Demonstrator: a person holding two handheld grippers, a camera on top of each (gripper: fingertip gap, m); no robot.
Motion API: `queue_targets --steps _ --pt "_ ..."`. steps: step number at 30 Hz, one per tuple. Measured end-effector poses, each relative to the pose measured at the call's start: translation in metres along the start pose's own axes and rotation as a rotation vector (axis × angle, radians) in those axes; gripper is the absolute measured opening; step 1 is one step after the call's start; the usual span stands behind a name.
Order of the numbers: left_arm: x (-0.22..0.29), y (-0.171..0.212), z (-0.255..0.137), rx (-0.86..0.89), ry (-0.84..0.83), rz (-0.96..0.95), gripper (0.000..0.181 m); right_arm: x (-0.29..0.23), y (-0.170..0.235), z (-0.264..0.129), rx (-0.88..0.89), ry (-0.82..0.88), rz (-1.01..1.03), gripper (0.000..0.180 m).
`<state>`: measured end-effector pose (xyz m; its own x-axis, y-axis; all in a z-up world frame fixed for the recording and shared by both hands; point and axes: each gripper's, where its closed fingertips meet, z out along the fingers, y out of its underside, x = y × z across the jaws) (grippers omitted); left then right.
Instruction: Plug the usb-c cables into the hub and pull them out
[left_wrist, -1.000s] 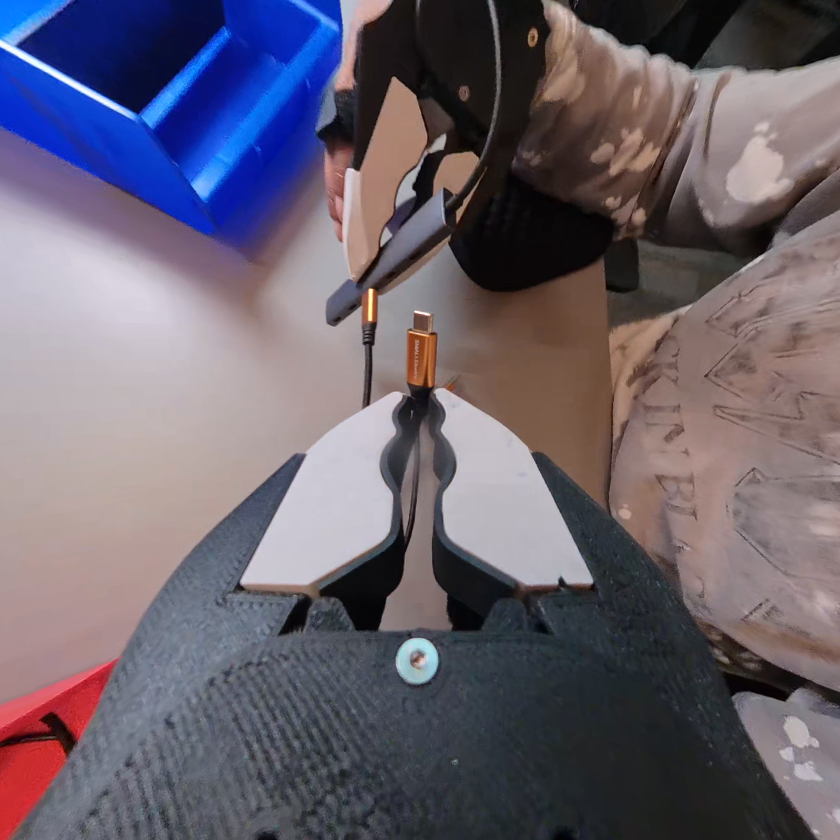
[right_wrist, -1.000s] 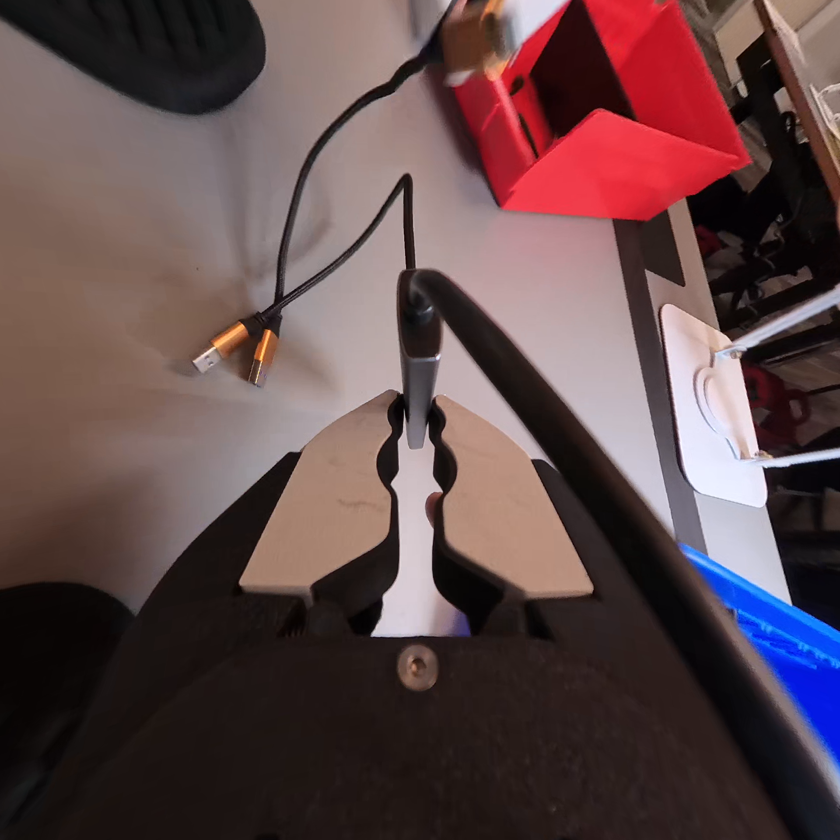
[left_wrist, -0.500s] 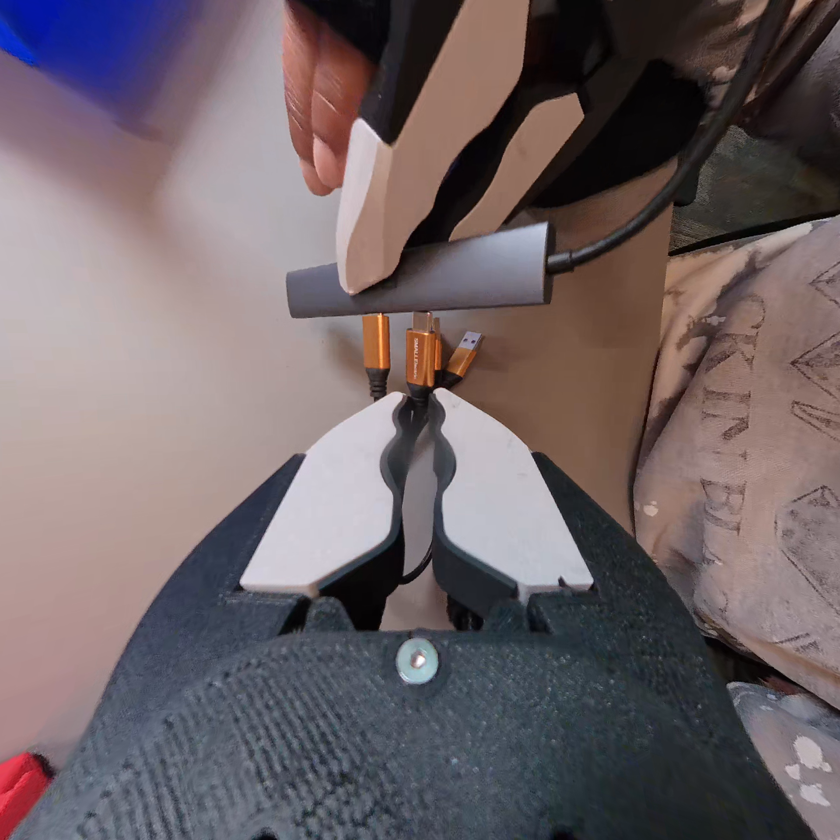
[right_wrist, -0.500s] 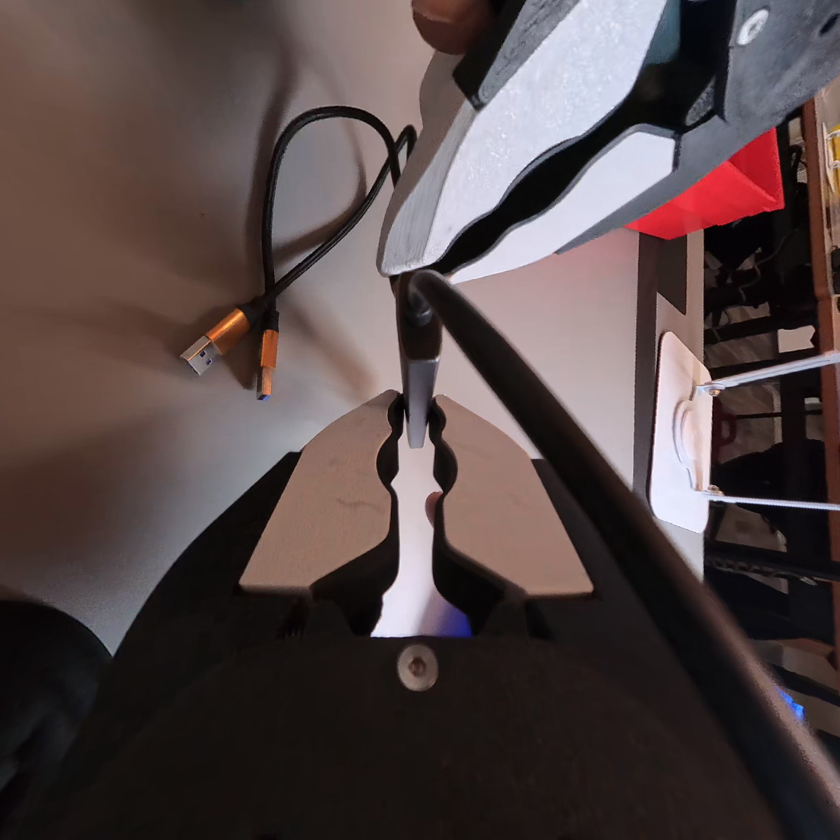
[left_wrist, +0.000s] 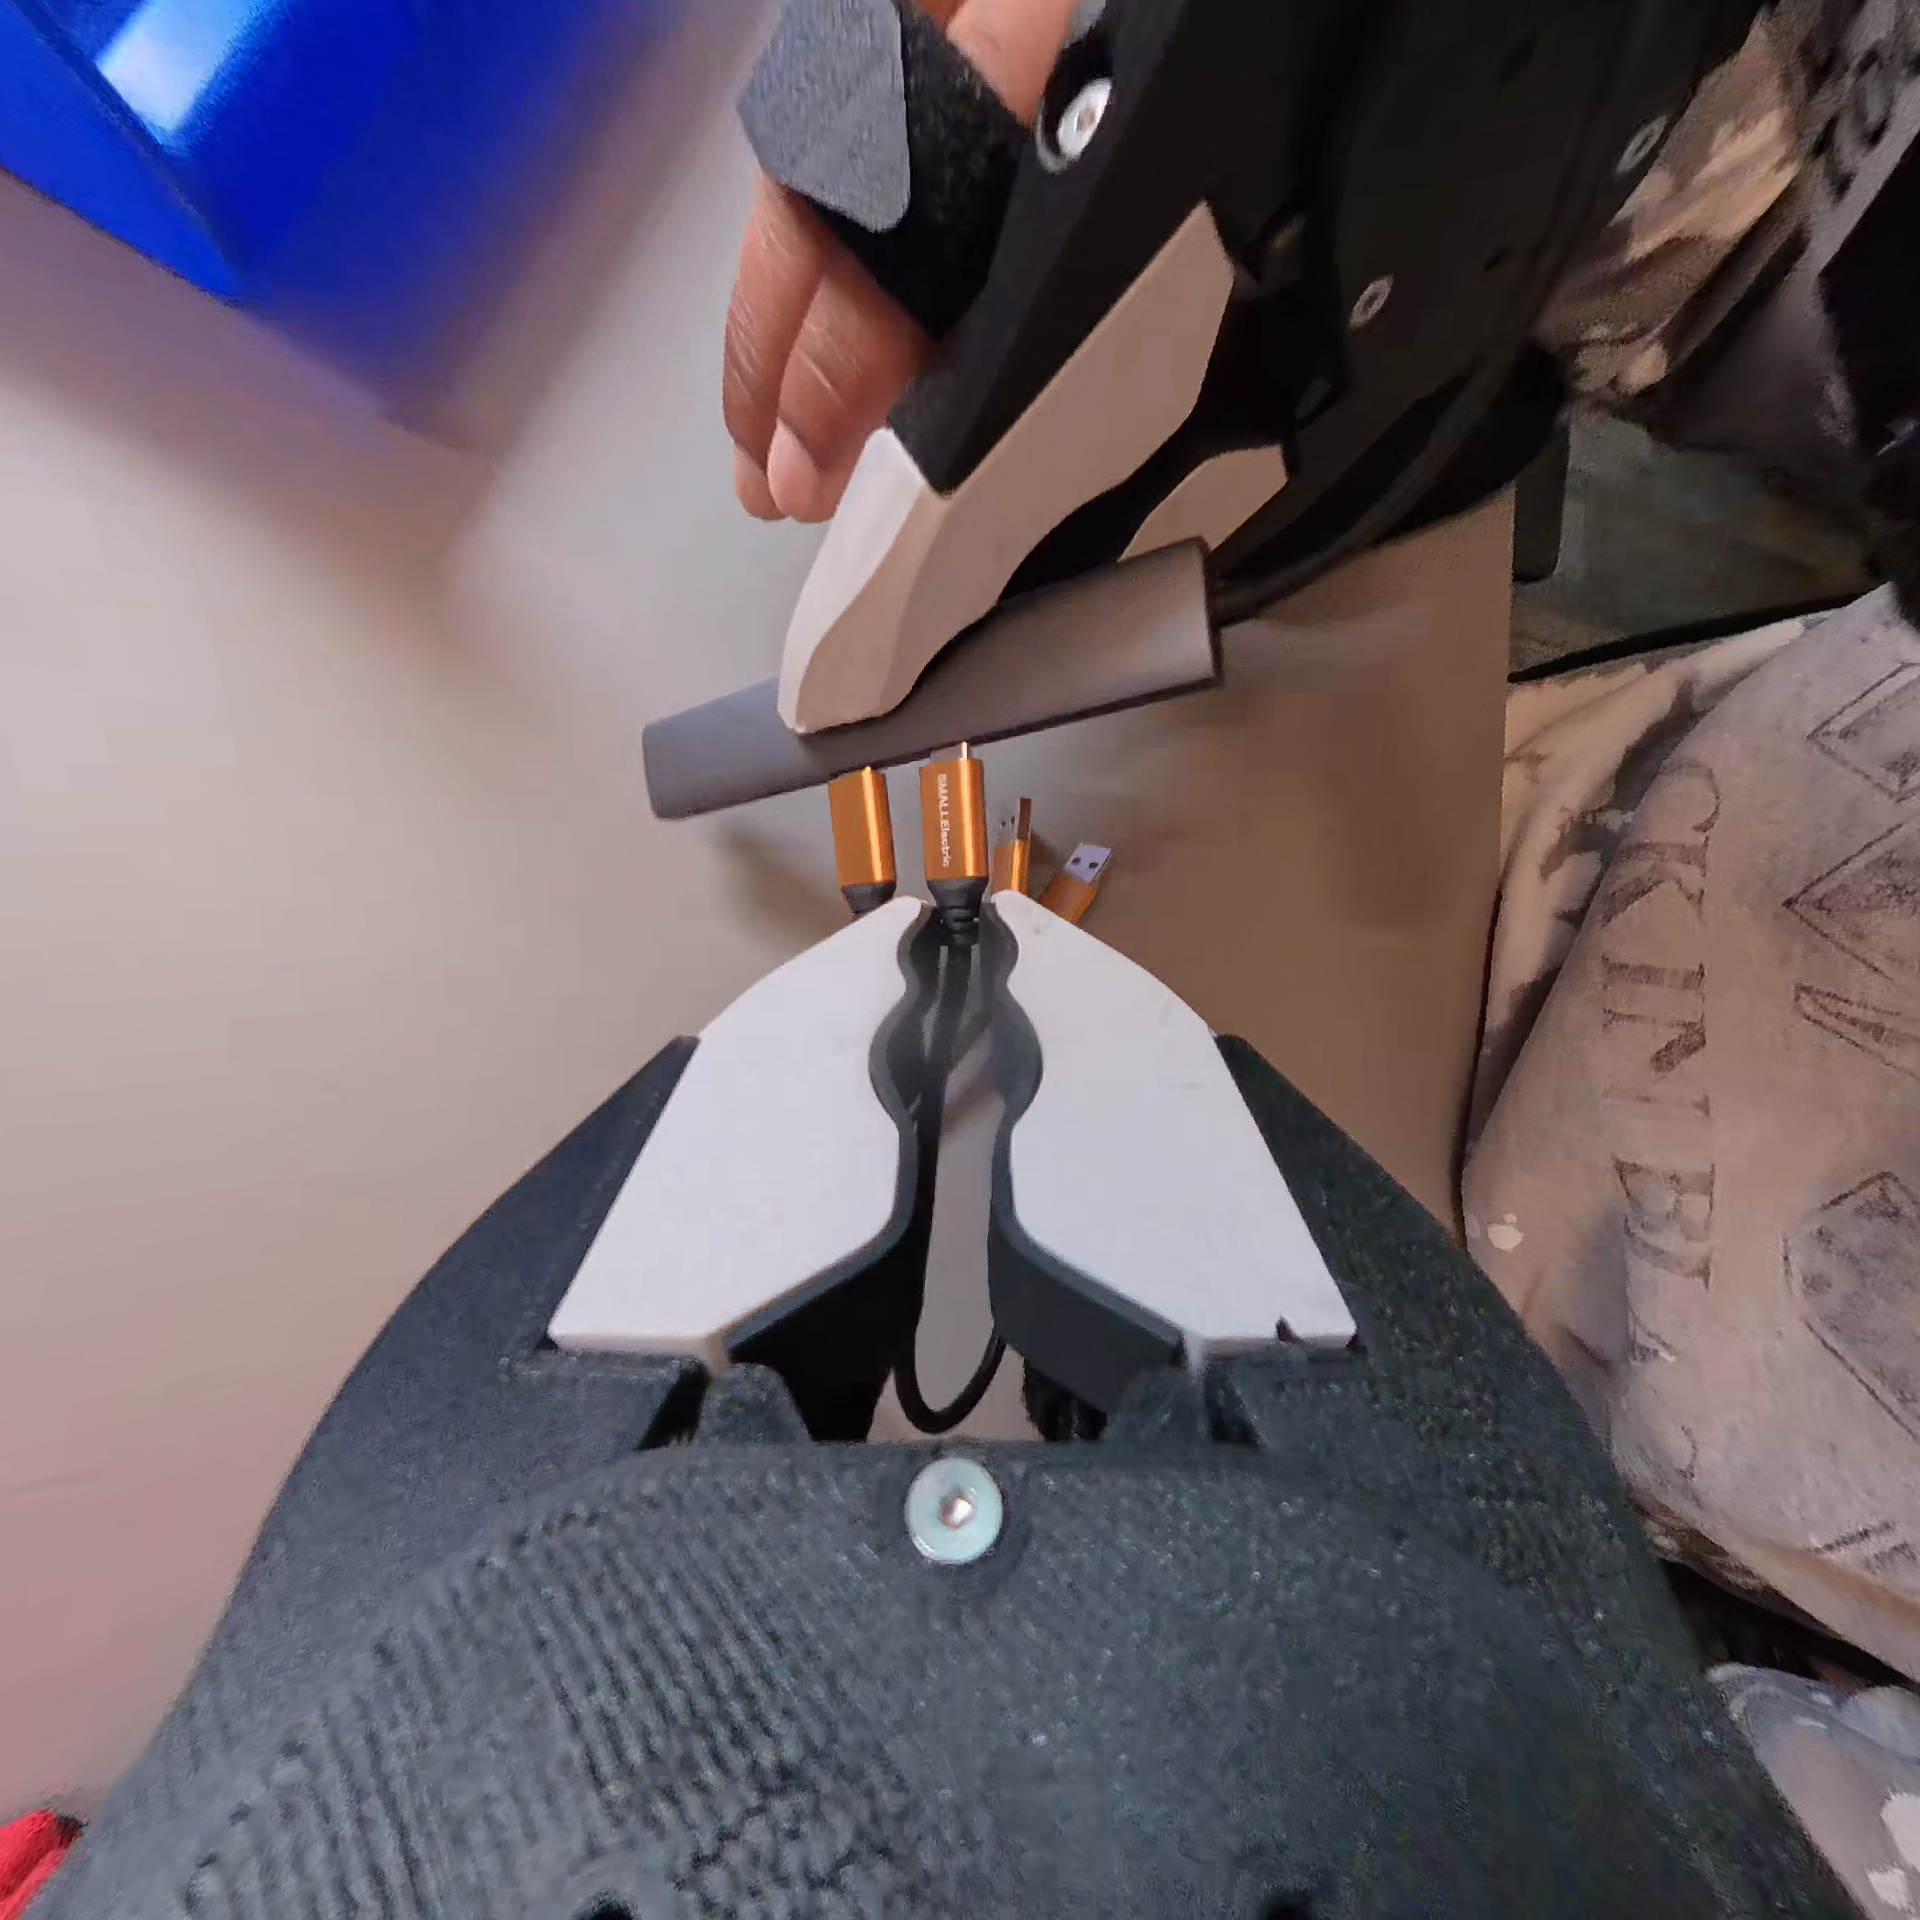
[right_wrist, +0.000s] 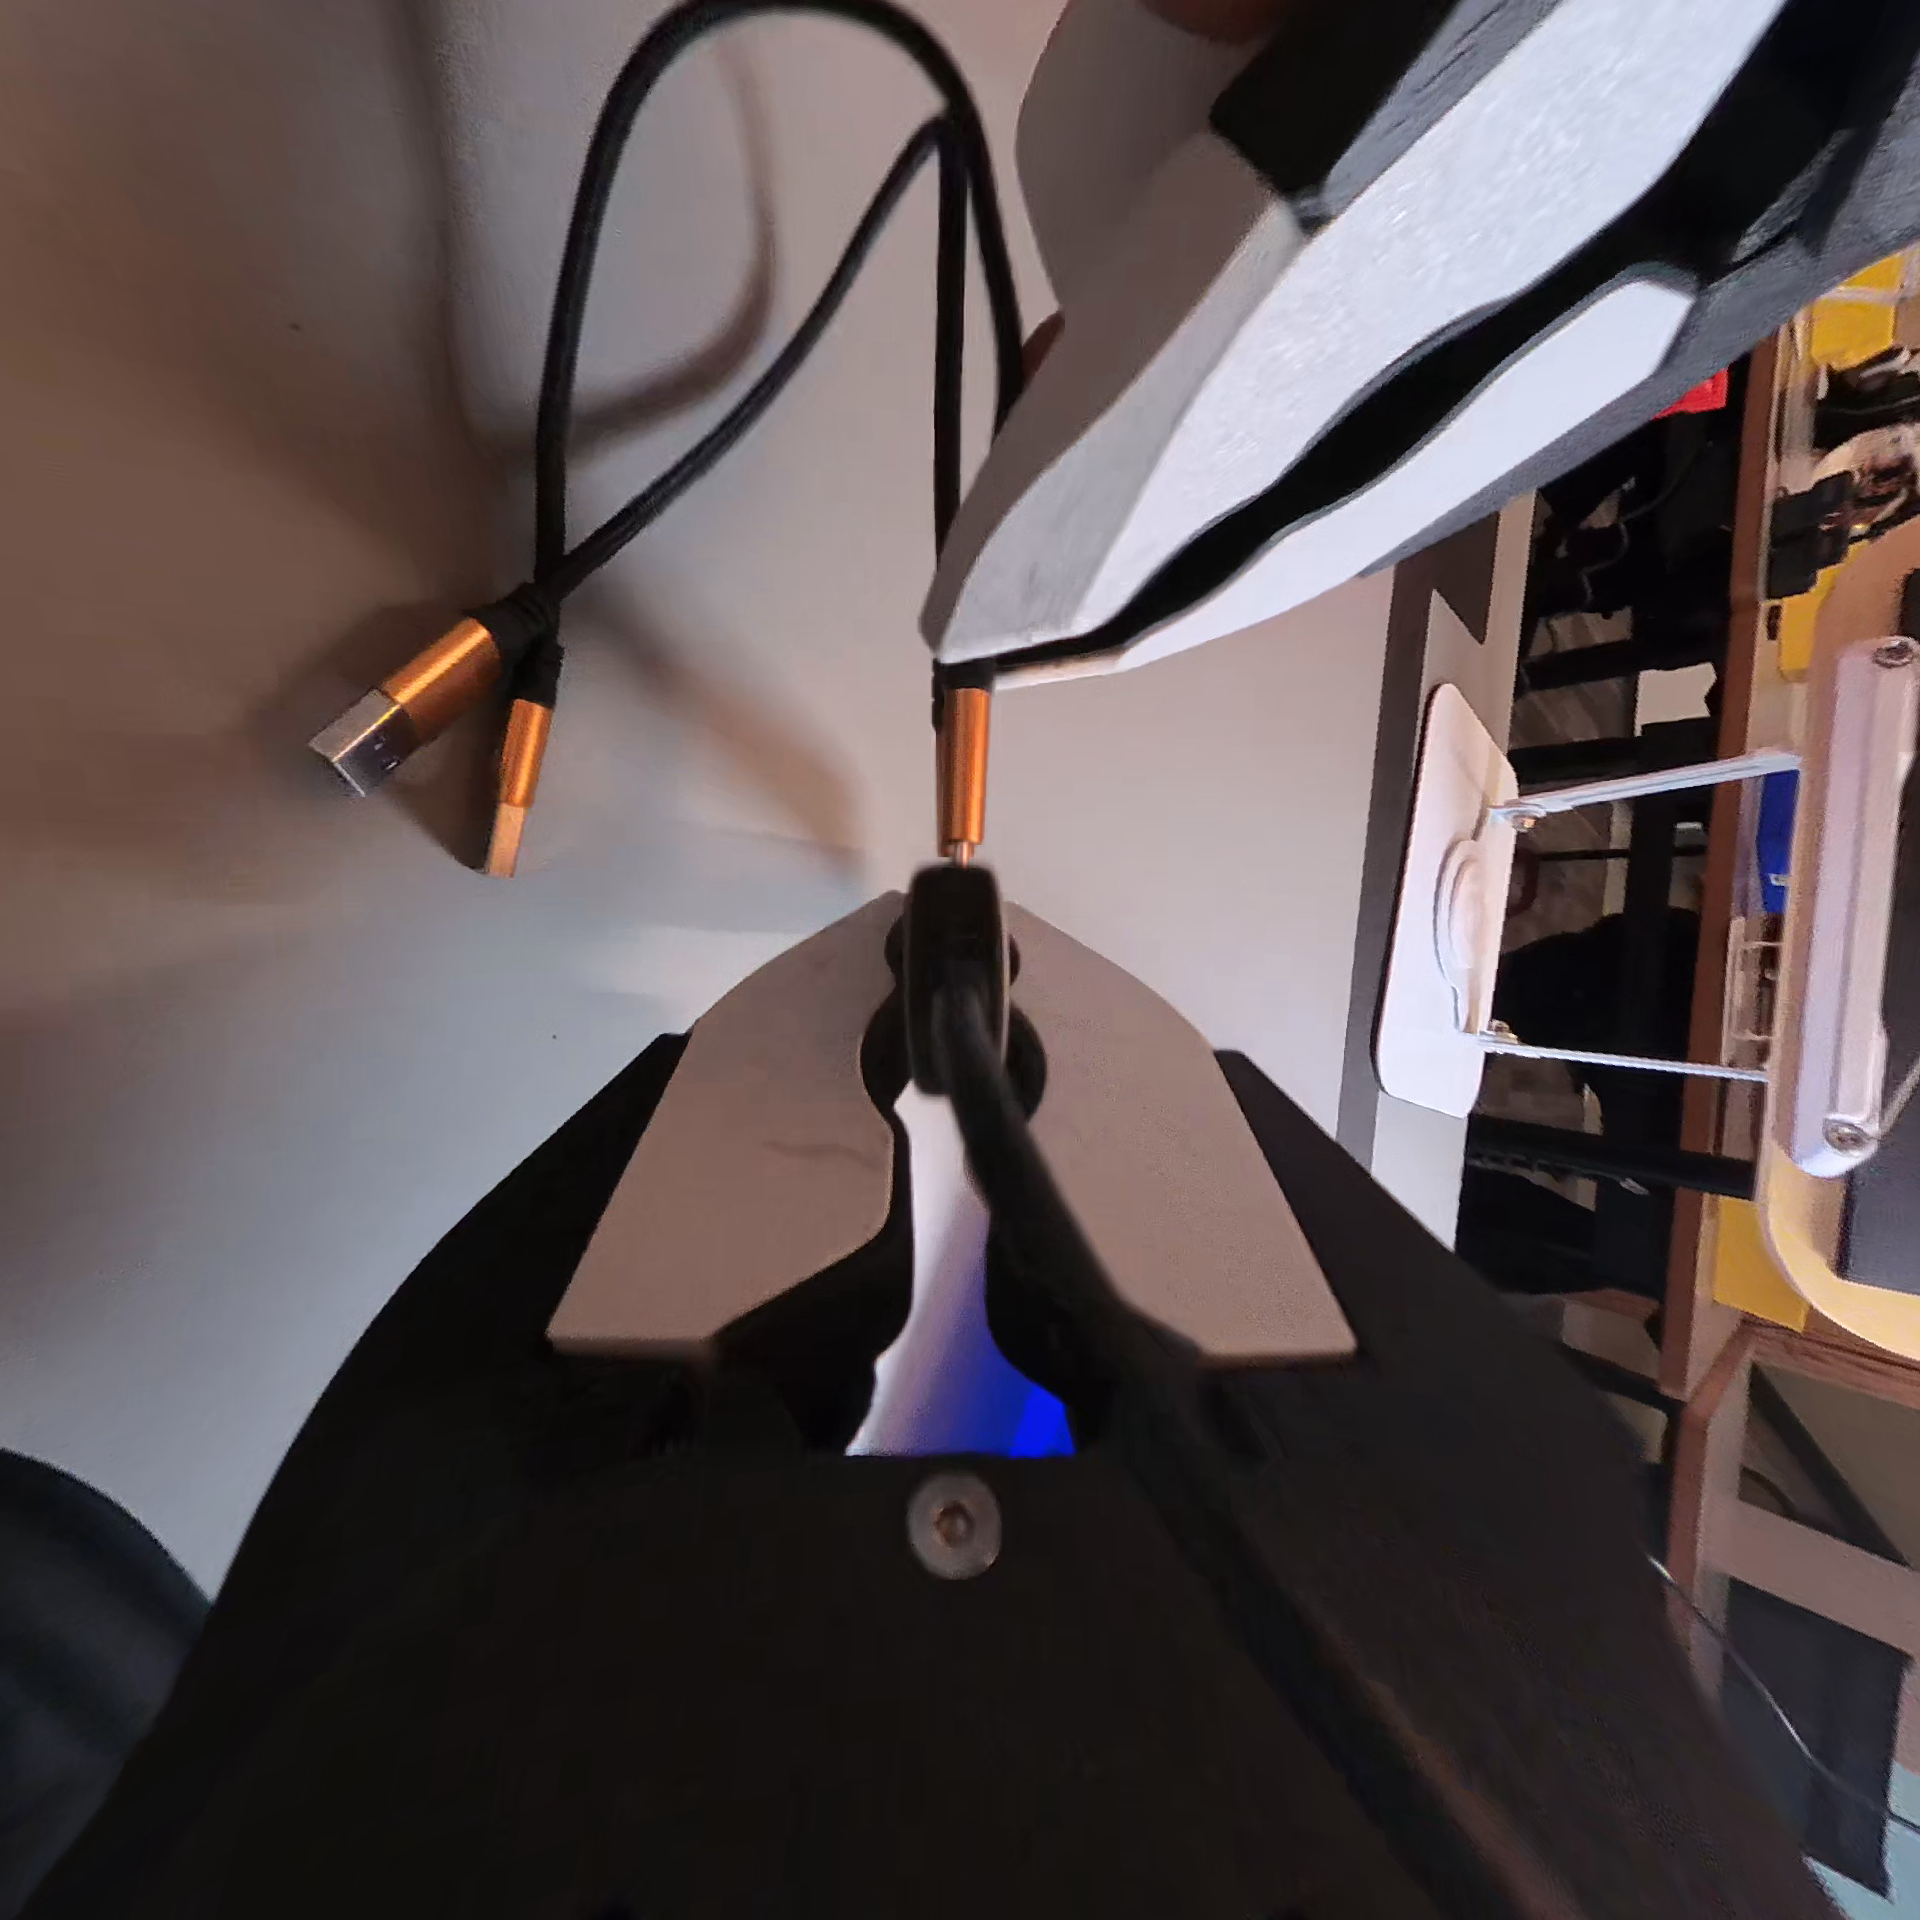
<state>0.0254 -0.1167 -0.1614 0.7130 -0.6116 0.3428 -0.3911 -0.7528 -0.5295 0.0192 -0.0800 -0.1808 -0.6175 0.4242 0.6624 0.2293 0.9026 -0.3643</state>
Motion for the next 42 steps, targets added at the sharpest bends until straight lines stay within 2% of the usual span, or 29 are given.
queue_targets --steps 6,19,24,28,32,34,37,40,42 --pt "-0.005 -0.008 0.001 0.036 -0.025 -0.039 0.007 0.008 0.008 0.005 -0.072 0.043 0.038 0.01" --pt "-0.006 -0.015 0.003 0.087 -0.02 -0.05 0.009 0.007 0.009 0.004 -0.057 0.031 0.068 0.01" --pt "0.001 -0.025 -0.011 0.187 0.061 -0.057 0.009 0.012 -0.004 -0.01 0.168 -0.064 0.299 0.013" --pt "0.003 -0.026 -0.019 0.263 0.202 -0.134 0.008 0.019 -0.018 -0.031 0.394 -0.183 0.504 0.021" --pt "0.0 -0.032 -0.023 0.355 0.307 -0.197 0.008 0.029 -0.026 -0.044 0.535 -0.233 0.638 0.01" --pt "0.003 -0.038 -0.031 0.409 0.306 -0.139 0.007 0.03 -0.025 -0.049 0.578 -0.282 0.697 0.01" --pt "0.012 -0.046 -0.051 0.493 0.269 -0.014 0.021 0.037 -0.02 -0.056 0.651 -0.338 0.811 0.01" --pt "0.014 -0.053 -0.072 0.599 0.221 0.08 0.026 0.04 -0.026 -0.074 0.804 -0.443 0.876 0.01" --pt "0.002 -0.059 -0.092 0.729 0.188 0.066 0.024 0.043 -0.032 -0.091 0.928 -0.471 0.859 0.01"
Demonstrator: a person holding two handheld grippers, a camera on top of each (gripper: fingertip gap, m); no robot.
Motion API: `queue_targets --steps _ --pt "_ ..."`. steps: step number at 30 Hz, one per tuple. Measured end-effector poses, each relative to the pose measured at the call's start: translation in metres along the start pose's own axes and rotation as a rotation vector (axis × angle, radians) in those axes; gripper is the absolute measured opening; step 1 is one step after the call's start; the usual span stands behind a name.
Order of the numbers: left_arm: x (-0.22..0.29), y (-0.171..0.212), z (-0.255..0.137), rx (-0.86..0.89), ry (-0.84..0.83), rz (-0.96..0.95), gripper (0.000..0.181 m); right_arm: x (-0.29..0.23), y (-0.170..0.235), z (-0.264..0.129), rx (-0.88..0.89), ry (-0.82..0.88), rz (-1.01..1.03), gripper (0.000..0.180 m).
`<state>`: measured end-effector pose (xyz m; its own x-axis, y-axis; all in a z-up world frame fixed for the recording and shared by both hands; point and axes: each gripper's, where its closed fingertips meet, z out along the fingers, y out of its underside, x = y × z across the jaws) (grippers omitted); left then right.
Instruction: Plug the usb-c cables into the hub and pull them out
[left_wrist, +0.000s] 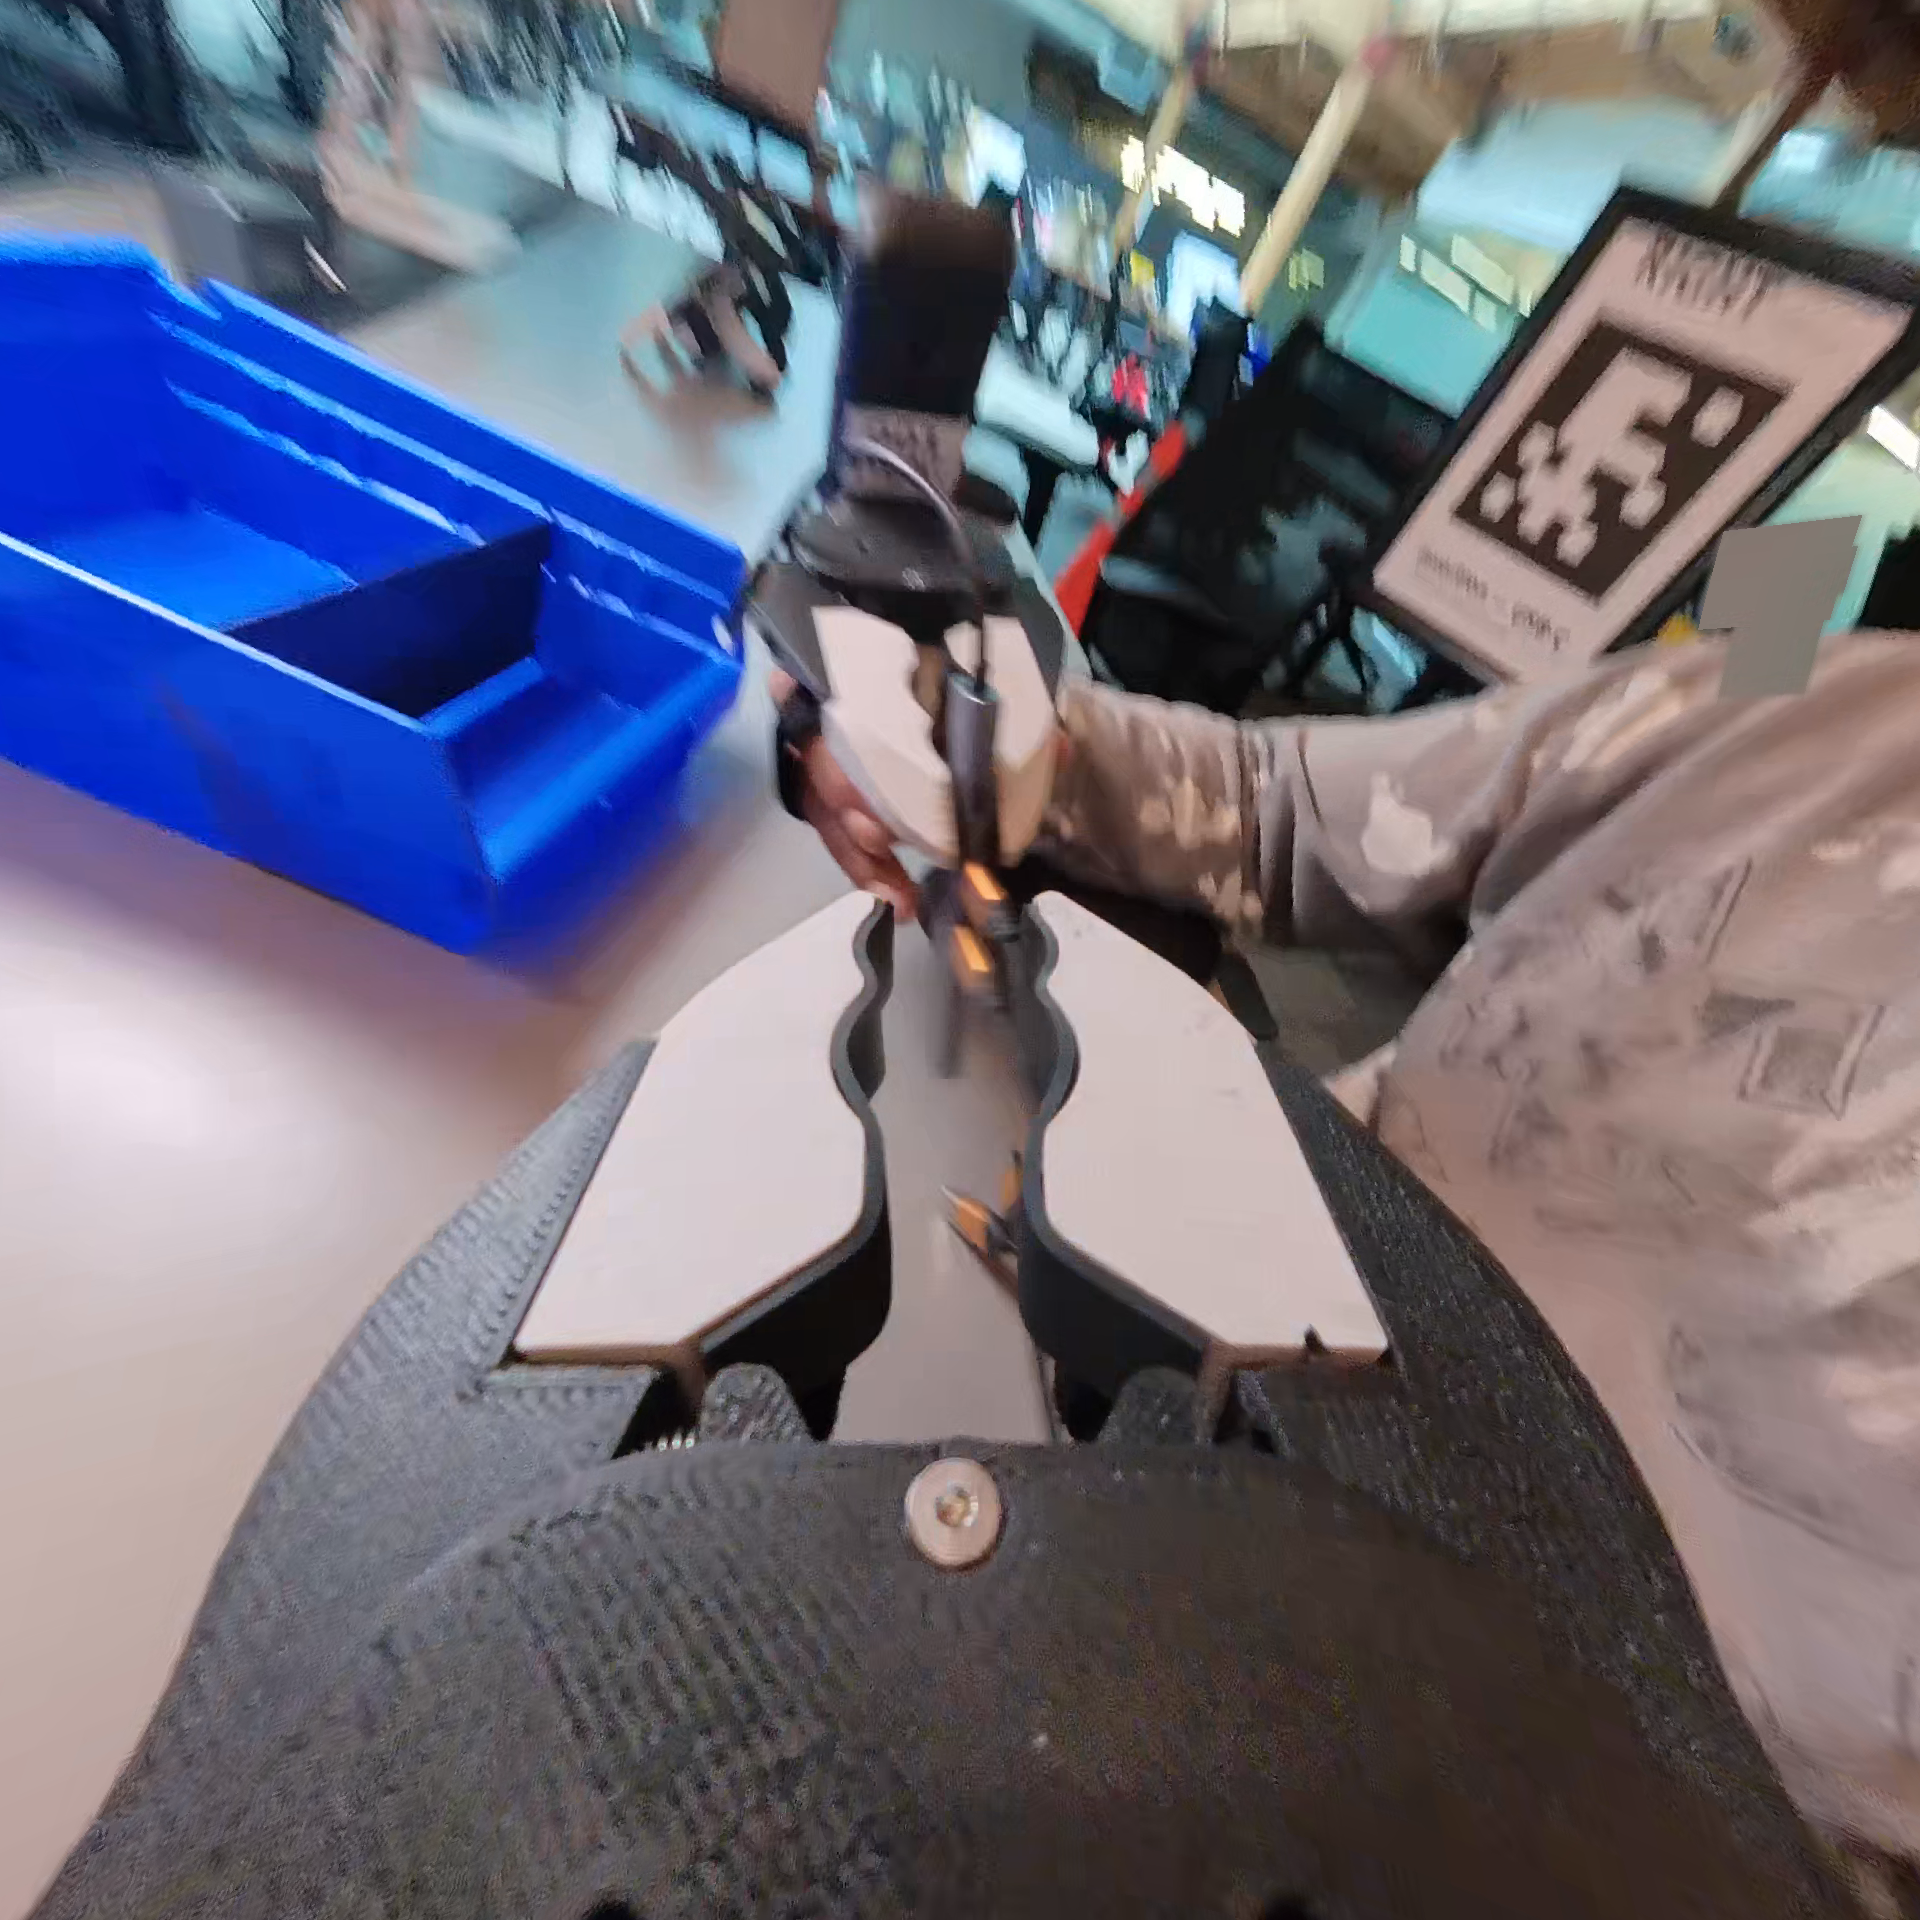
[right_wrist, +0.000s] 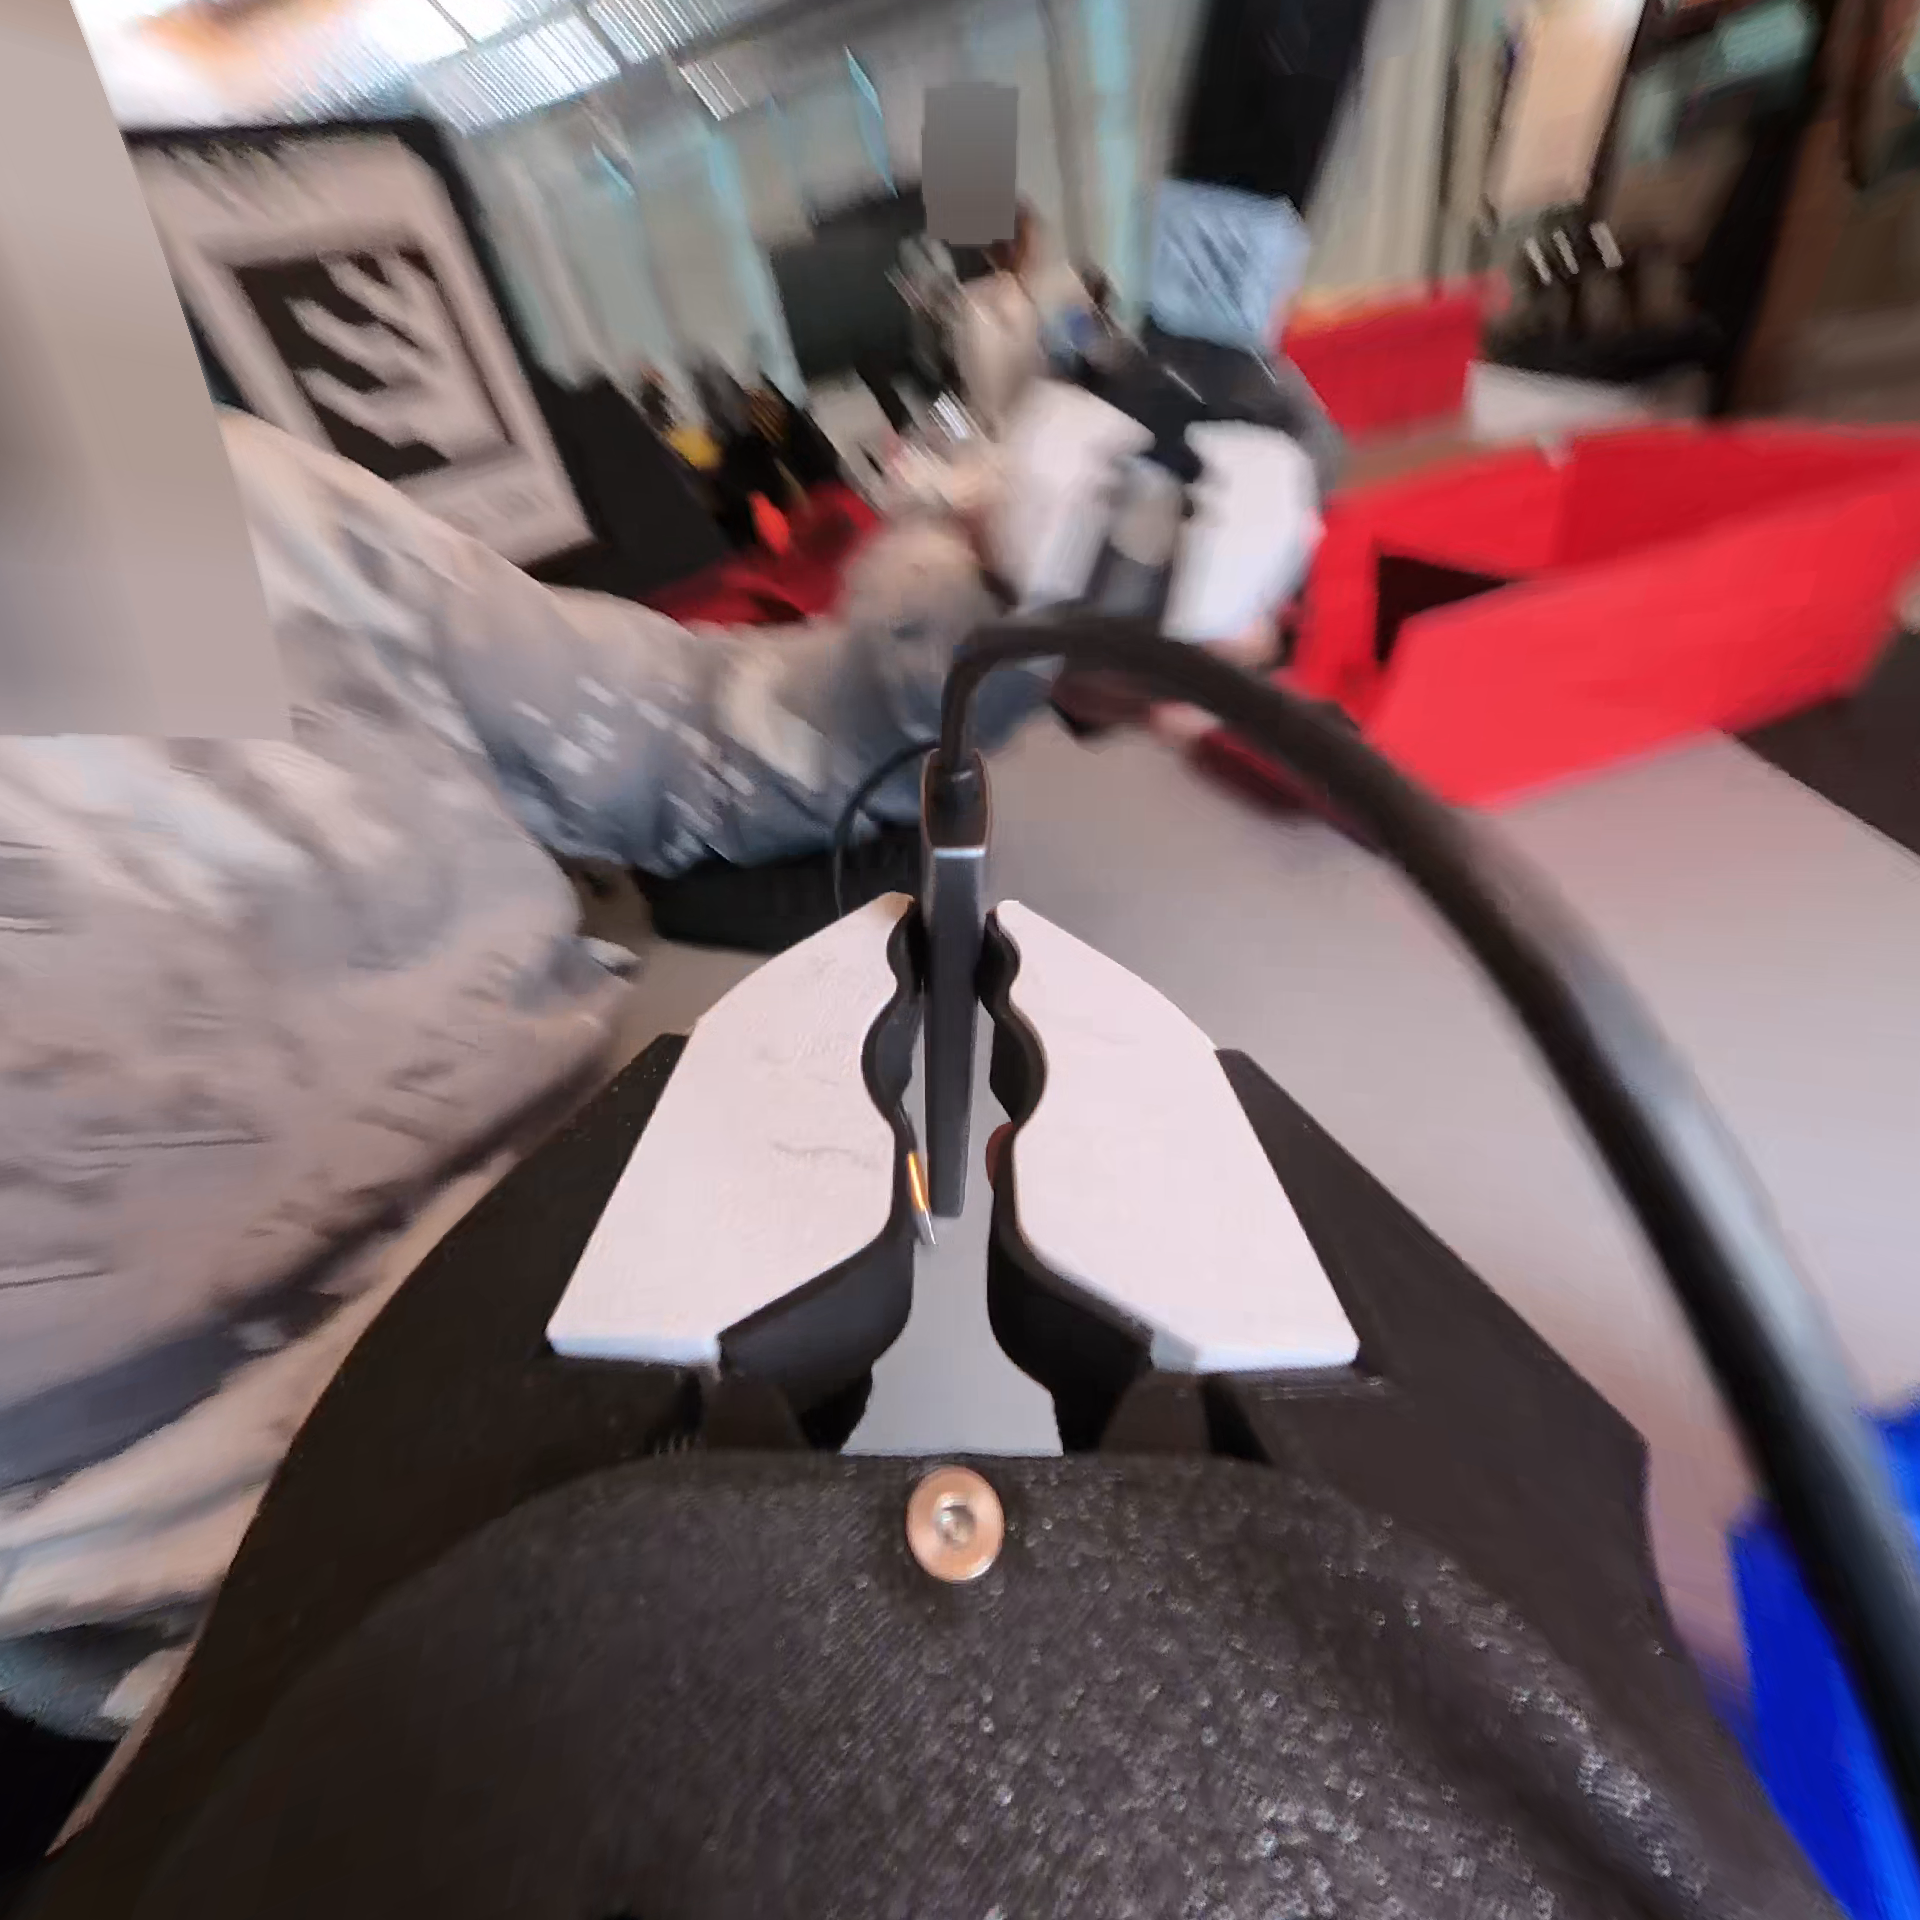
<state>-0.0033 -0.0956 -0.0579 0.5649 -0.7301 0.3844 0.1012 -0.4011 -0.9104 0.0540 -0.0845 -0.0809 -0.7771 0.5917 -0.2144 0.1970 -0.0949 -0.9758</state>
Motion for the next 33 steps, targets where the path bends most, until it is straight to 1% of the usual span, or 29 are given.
queue_targets --steps 2,4,5,7,9,11,13,15,17,18,19,21,23,26,28,29,31,33 --pt "-0.018 -0.005 -0.013 0.076 -0.036 -0.054 0.021 -0.013 -0.018 -0.005 0.114 -0.069 -0.014 0.01" --pt "-0.033 0.009 -0.014 0.057 -0.05 -0.113 0.021 -0.022 -0.037 -0.011 0.23 -0.115 -0.018 0.009" --pt "-0.037 0.018 -0.009 0.027 -0.049 -0.115 0.021 -0.024 -0.045 -0.014 0.282 -0.116 -0.023 0.009" --pt "-0.029 0.033 0.013 -0.032 -0.009 -0.072 0.024 -0.019 -0.059 -0.019 0.383 -0.07 -0.037 0.01" --pt "-0.013 0.043 0.042 -0.08 0.032 0.016 0.027 -0.015 -0.069 -0.023 0.463 -0.039 -0.032 0.01" --pt "-0.004 0.046 0.068 -0.082 0.012 0.113 0.034 -0.01 -0.075 -0.026 0.507 -0.001 -0.026 0.009" --pt "0.004 0.035 0.082 -0.002 -0.008 0.155 0.038 -0.006 -0.075 -0.025 0.508 0.046 -0.045 0.01" --pt "0.009 0.017 0.087 0.096 -0.026 0.165 0.037 -0.004 -0.076 -0.024 0.52 0.064 -0.041 0.01" --pt "0.009 0.01 0.087 0.12 -0.071 0.197 0.028 0.002 -0.075 -0.021 0.51 0.112 -0.047 0.01" --pt "0.009 0.009 0.086 0.11 -0.093 0.219 0.013 0.005 -0.074 -0.02 0.508 0.131 -0.041 0.01" --pt "0.005 0.01 0.084 0.088 -0.126 0.239 0.011 0.009 -0.073 -0.019 0.499 0.153 -0.023 0.01" --pt "-0.007 0.01 0.073 0.044 -0.195 0.236 0.011 0.027 -0.071 -0.019 0.463 0.261 0.038 0.012" --pt "-0.022 0.006 0.053 0.055 -0.251 0.214 0.01 0.041 -0.066 -0.022 0.418 0.345 0.11 0.017" --pt "-0.041 -0.007 0.013 0.094 -0.344 0.226 0.01 0.046 -0.047 -0.018 0.25 0.365 0.132 0.024" --pt "-0.046 -0.015 -0.011 0.104 -0.382 0.261 0.01 0.035 -0.04 -0.013 0.126 0.343 0.047 0.023" --pt "-0.045 -0.016 -0.021 0.096 -0.387 0.287 0.009 0.031 -0.042 -0.014 0.077 0.369 -0.032 0.023" --pt "-0.049 -0.016 -0.039 0.063 -0.443 0.349 0.009 0.024 -0.058 -0.025 -0.004 0.475 -0.235 0.023" --pt "-0.048 -0.013 -0.048 0.003 -0.476 0.409 0.01 0.019 -0.085 -0.039 -0.065 0.599 -0.409 0.024"
